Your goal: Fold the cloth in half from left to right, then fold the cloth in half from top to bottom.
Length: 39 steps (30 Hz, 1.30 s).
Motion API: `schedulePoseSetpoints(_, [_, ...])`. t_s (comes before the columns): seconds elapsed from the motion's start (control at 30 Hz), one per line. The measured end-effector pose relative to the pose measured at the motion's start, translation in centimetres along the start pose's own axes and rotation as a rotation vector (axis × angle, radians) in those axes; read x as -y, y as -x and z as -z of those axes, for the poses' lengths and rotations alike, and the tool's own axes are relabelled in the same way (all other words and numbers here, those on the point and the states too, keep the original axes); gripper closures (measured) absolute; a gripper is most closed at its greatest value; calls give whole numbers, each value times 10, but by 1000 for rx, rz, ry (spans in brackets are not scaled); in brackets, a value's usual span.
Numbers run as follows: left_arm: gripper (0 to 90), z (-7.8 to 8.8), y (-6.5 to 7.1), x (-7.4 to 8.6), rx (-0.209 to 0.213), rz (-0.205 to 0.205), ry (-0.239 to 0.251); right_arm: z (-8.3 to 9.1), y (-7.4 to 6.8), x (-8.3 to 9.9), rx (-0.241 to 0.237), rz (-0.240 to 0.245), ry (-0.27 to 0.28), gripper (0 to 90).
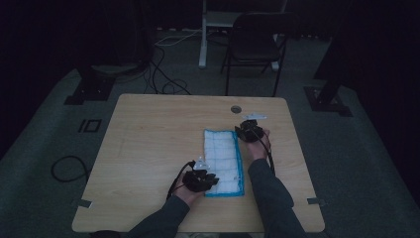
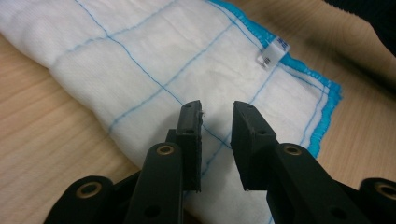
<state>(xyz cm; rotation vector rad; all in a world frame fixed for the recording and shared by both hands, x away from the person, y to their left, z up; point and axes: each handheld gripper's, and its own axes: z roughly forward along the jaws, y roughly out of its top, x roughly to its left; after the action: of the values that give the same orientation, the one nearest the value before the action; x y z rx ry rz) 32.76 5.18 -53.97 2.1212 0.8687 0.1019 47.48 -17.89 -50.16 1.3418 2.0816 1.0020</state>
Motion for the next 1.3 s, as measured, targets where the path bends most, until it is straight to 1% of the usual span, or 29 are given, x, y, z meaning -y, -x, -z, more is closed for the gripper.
schedulePoseSetpoints(0.2, [708, 8, -10, -8, -35, 13, 29, -3, 1, 3, -17, -6, -14, 668])
schedulePoseSetpoints(0.37, [693, 12, -23, -16, -70, 23, 54, -3, 3, 5, -26, -22, -13, 647])
schedulePoseSetpoints(0.5, [680, 14, -31, -22, -90, 25, 72, -4, 4, 7, -31, -29, -17, 637])
schedulePoseSetpoints(0.73, [651, 15, -43, -30, -111, 30, 91, -5, 6, 11, -36, -40, -26, 623])
schedulePoseSetpoints(0.97, [629, 17, -58, -44, -140, 52, 122, -6, 6, 11, -43, -40, -20, 611])
schedulePoseSetpoints(1.07, [624, 18, -62, -47, -152, 52, 129, -6, 7, 12, -45, -46, -24, 603])
schedulePoseSetpoints(1.2, [620, 17, -68, -50, -154, 67, 142, -6, 8, 12, -46, -54, -24, 597])
schedulePoseSetpoints(1.3, [615, 15, -72, -52, -161, 72, 146, -7, 7, 12, -50, -49, -30, 593])
